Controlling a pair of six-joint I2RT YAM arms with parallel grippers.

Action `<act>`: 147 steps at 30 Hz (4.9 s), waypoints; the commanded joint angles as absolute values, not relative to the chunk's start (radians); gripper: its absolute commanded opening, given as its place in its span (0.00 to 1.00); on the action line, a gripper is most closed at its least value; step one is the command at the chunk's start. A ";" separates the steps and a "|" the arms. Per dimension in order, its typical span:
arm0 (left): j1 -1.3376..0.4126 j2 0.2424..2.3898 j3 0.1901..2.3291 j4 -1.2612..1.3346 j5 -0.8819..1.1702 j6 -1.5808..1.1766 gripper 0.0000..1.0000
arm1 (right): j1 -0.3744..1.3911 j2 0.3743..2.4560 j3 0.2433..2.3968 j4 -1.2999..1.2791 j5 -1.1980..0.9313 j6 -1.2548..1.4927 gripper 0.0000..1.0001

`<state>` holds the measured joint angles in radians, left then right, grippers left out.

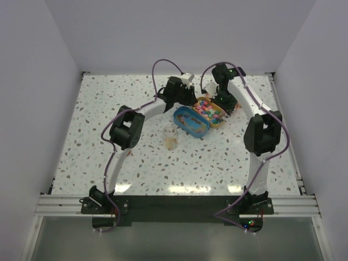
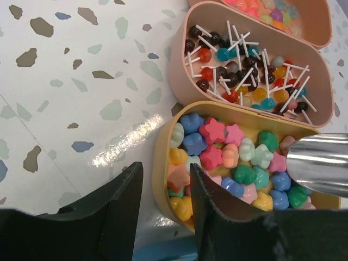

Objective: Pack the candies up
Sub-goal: Scoop the fake candies from the storage box.

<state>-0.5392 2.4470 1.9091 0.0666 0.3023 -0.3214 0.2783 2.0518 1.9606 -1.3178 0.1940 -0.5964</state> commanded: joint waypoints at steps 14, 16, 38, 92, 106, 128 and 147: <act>-0.554 2.438 1.890 0.127 0.313 -0.307 0.41 | 0.311 2.100 1.942 -1.304 0.155 -0.707 0.00; -0.554 2.437 1.885 0.127 0.311 -0.307 0.40 | 0.310 2.111 1.939 -1.266 0.158 -0.712 0.00; -0.558 2.418 1.865 0.144 0.318 -0.324 0.36 | 0.308 2.052 1.690 -0.838 0.067 -0.759 0.00; -0.560 2.342 1.810 0.115 0.273 -0.374 0.33 | 0.296 2.002 1.611 -0.683 -0.069 -0.508 0.00; -0.554 2.335 1.802 0.110 0.276 -0.393 0.34 | 0.302 2.008 1.612 -0.664 -0.058 -0.469 0.00; -0.505 2.201 1.753 0.107 0.273 -0.388 0.52 | 0.273 1.856 1.417 -0.529 -0.034 -0.465 0.00; -0.416 1.864 1.528 -0.027 0.160 -0.318 0.70 | 0.235 1.706 1.200 -0.266 -0.160 -0.431 0.00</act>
<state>-0.4362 1.9537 1.5757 0.0147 0.2119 -0.3618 0.2363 1.7889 1.2320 -0.3870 -0.1009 -0.4522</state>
